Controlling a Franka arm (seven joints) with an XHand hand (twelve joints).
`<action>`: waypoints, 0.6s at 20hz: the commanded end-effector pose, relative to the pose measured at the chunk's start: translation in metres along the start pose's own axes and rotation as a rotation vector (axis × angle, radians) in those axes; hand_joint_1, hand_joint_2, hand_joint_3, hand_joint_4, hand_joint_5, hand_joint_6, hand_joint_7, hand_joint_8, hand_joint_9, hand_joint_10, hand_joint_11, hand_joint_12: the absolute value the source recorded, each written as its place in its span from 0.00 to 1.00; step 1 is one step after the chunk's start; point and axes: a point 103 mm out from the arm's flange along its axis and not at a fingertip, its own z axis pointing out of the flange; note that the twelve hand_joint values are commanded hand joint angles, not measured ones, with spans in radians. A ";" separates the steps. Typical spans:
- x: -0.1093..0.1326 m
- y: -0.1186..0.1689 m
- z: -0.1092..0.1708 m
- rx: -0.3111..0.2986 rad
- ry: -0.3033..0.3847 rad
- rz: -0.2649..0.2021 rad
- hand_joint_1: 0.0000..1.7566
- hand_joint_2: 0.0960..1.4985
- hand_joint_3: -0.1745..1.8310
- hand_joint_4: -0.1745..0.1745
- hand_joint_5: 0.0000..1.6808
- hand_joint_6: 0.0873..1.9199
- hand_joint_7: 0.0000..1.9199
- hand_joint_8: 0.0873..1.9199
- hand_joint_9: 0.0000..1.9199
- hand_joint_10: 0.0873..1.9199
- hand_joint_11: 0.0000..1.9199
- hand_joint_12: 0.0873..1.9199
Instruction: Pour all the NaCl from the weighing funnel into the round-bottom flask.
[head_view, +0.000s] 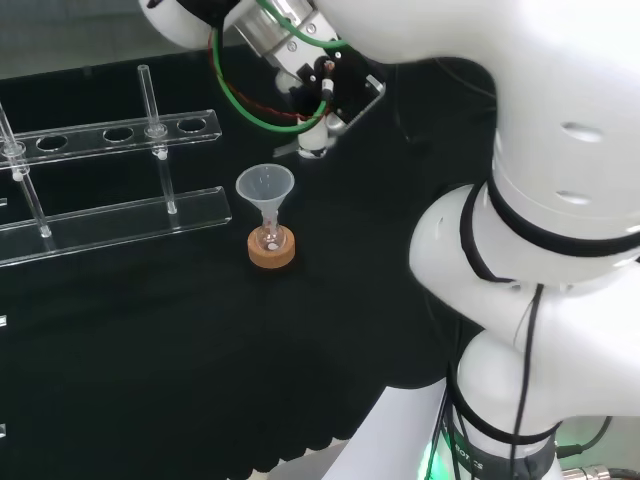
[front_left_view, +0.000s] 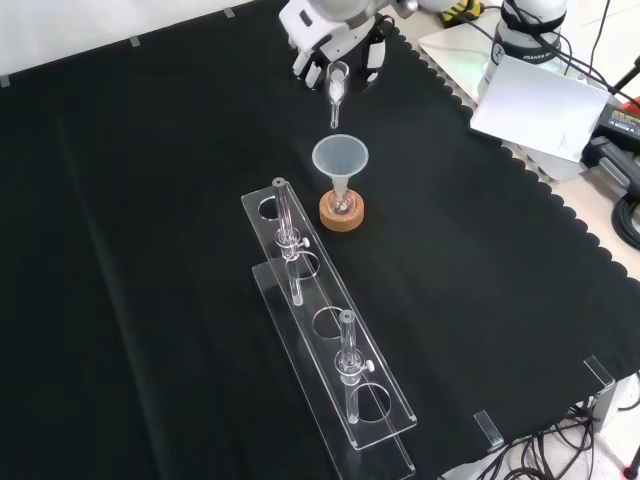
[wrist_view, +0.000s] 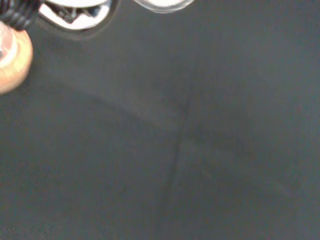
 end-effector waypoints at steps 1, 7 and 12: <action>0.008 0.009 0.024 -0.032 0.113 -0.054 0.63 0.42 0.40 1.00 0.74 0.34 0.42 0.31 0.66 0.02 0.55 0.43; 0.009 0.006 0.017 -0.066 0.113 -0.051 0.63 0.42 0.40 1.00 0.74 0.34 0.42 0.31 0.66 0.02 0.55 0.43; 0.010 0.006 0.014 -0.055 0.092 -0.053 0.63 0.41 0.40 1.00 0.74 0.34 0.42 0.31 0.66 0.02 0.55 0.43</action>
